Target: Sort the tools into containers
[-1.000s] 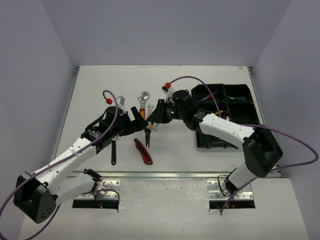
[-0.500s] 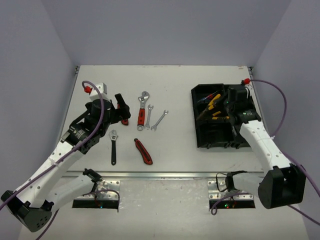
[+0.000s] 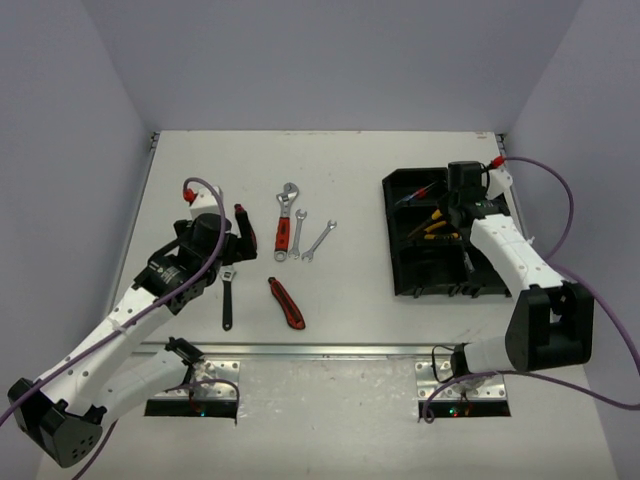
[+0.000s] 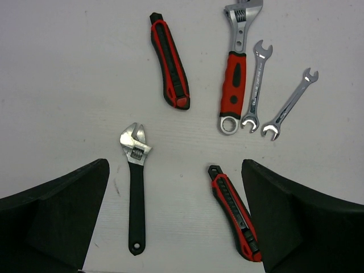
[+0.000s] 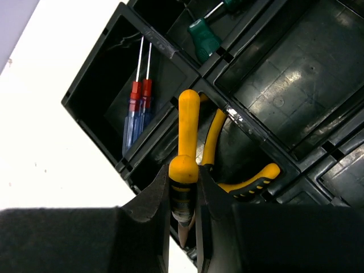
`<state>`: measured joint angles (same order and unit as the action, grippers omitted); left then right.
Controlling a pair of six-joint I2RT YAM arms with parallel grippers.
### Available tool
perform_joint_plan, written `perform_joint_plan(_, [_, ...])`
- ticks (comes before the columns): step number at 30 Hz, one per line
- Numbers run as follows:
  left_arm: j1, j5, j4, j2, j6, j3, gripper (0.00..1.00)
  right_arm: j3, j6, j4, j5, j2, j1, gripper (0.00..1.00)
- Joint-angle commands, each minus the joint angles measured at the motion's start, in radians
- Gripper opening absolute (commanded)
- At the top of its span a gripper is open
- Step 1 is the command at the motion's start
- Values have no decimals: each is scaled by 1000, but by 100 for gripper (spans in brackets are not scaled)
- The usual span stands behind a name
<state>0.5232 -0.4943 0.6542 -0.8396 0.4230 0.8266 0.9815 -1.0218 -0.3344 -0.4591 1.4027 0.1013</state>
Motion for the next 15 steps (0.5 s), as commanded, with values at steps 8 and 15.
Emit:
perform_joint_plan(8, [3, 2, -51, -8, -18, 0, 100, 35, -14, 95, -14, -1, 0, 78])
perform_joint_plan(15, [1, -15, -45, -31, -11, 3, 100, 103, 54, 52, 26, -59, 0, 99])
